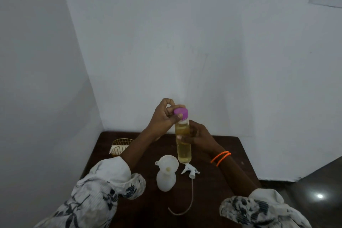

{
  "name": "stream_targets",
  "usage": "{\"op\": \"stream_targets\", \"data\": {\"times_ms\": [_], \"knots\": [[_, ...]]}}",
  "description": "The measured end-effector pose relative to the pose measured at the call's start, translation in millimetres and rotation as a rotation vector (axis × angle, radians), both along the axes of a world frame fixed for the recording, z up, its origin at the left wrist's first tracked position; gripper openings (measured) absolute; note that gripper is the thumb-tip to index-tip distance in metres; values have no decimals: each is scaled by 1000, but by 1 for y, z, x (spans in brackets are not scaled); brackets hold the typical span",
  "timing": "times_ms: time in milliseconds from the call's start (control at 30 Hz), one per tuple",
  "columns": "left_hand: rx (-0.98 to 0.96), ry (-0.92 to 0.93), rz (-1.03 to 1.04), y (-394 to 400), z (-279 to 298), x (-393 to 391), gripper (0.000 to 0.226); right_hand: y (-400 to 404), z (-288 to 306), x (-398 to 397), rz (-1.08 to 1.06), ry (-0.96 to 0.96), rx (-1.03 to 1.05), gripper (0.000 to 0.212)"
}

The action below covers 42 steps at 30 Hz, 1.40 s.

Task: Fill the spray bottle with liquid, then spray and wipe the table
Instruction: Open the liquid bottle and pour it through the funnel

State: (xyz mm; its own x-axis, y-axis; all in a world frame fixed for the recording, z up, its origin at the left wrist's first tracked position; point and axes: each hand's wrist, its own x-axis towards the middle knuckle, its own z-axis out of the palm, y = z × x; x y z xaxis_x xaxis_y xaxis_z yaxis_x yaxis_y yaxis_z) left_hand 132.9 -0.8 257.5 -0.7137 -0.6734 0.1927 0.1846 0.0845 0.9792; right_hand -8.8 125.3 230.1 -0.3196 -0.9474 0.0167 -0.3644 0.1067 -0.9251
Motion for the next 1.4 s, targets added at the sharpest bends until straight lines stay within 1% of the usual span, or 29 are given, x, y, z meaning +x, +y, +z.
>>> {"op": "stream_targets", "data": {"times_ms": [167, 267, 400, 467, 567, 667, 733, 800, 900, 1000, 1100, 1167, 1267, 1333, 1400], "knots": [[-35, -31, 42, 3, 0, 1, 35, 2, -3, 6, -32, 18, 3, 43], [-113, -107, 172, 7, -3, -1, 43, 2, -5, 10, -75, 73, -11, 47], [-127, -175, 327, 13, -9, -6, 56, 5, -11, 10, -74, 36, -1, 46], [-133, -185, 372, 12, -12, -7, 63, 5, -12, 10, -64, 40, 6, 47], [-84, -149, 287, 11, -12, -6, 71, 4, -10, 9, -64, 65, 16, 49], [-51, -85, 154, 8, -14, -4, 58, 4, -10, 4, -85, 73, 13, 49], [-53, -66, 91, 6, -17, -1, 57, 4, -12, 2, -88, 65, 13, 49], [-90, -80, 105, 4, -20, 0, 63, 4, -13, 1, -78, 65, 17, 51], [-140, -141, 193, 3, -22, 0, 72, 4, -16, 3, -62, 82, 28, 51], [-65, -127, 178, 1, -22, -3, 80, 3, -19, 4, -70, 77, 26, 51], [-21, -89, 66, -4, -21, -3, 75, 0, -20, 2, -76, 66, 23, 51], [-41, -85, 10, -8, -21, -1, 72, -2, -20, 1, -74, 66, 22, 51], [-94, -133, 91, -11, -21, -1, 69, -4, -23, 0, -81, 60, 24, 51], [-104, -174, 151, -10, -18, -1, 76, -5, -23, 1, -79, 65, 27, 50], [-120, -202, 140, -11, -17, -2, 80, -7, -24, 2, -72, 64, 29, 50]]}}
